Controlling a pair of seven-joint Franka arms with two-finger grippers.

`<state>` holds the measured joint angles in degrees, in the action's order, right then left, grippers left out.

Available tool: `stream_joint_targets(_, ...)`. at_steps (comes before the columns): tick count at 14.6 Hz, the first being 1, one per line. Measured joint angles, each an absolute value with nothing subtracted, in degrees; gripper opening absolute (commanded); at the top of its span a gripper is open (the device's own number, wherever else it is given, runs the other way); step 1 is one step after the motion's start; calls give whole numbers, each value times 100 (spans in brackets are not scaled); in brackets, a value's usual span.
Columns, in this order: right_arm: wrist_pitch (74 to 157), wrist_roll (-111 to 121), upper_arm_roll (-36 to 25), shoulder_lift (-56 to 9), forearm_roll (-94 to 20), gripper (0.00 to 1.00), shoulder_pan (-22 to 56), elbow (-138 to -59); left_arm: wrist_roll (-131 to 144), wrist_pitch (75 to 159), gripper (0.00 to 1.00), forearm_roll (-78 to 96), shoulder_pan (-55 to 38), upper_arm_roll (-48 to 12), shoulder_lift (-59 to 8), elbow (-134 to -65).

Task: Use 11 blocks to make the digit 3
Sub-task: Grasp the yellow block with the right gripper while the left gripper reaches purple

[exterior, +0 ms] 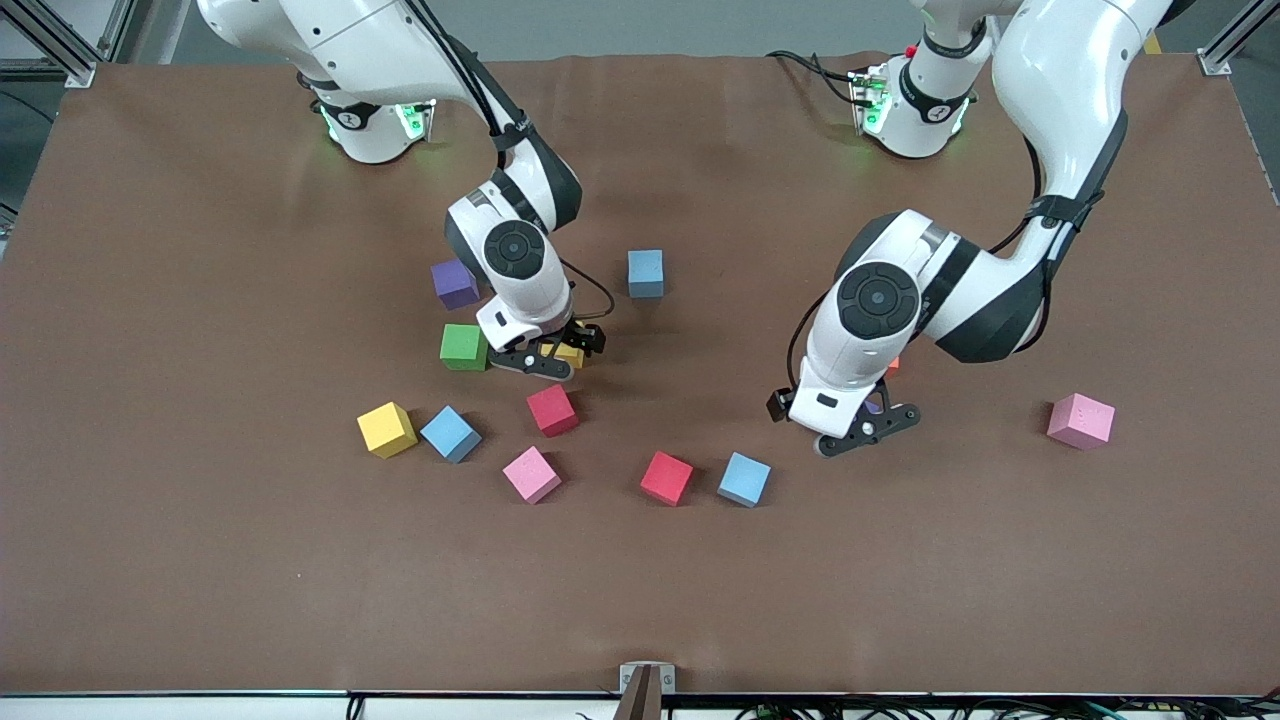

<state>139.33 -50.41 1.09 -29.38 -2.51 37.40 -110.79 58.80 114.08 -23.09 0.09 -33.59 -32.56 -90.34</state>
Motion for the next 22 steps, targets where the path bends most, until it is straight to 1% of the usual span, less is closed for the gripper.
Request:
stream_joint_targets(1,13935,-5041,101,-2946,-251,96,3740,-11082,5880,11403,100,-2309,13,-3359,-3256,-9034)
stream_joint_targets(2,13936,-5041,97,-2953,-251,90,3740,-11088,5880,11393,100,-2309,17,-3359,-3256,-9034)
stream_joint_targets(4,13936,-5054,96,-2962,-251,70,3740,-11094,5880,11366,100,-2309,42,-3358,-3256,-9034)
stream_joint_targets(7,13937,-5199,96,-2972,-251,28,3740,-11102,5880,11345,100,-2309,115,-3358,-3256,-9035)
stream_joint_targets(9,13938,-5366,96,-2958,-250,5,3740,-11100,5880,11338,100,-2309,166,-3358,-3256,-9040)
stream_joint_targets(10,13939,-5450,96,-2958,-250,2,3740,-11100,5882,11337,100,-2309,183,-3358,-3256,-9042)
stream_joint_targets(13,13939,-6029,91,-2945,-253,2,3739,-11099,5938,11326,100,-2309,192,-3358,-3257,-9094)
stream_joint_targets(14,13939,-6415,81,-2945,-252,0,3738,-11098,6042,11321,100,-2309,195,-3357,-3258,-9137)
stream_joint_targets(18,13940,-8099,33,-2904,-245,0,3729,-11117,6795,11317,100,-2309,229,-3353,-3297,-9346)
stream_joint_targets(20,13940,-8744,25,-2743,-244,0,3726,-11263,7269,11320,100,-2309,263,-3345,-3337,-9403)
stream_joint_targets(22,13940,-9309,27,-2468,-244,0,3728,-11572,7718,11435,100,-2309,395,-3334,-3426,-9412)
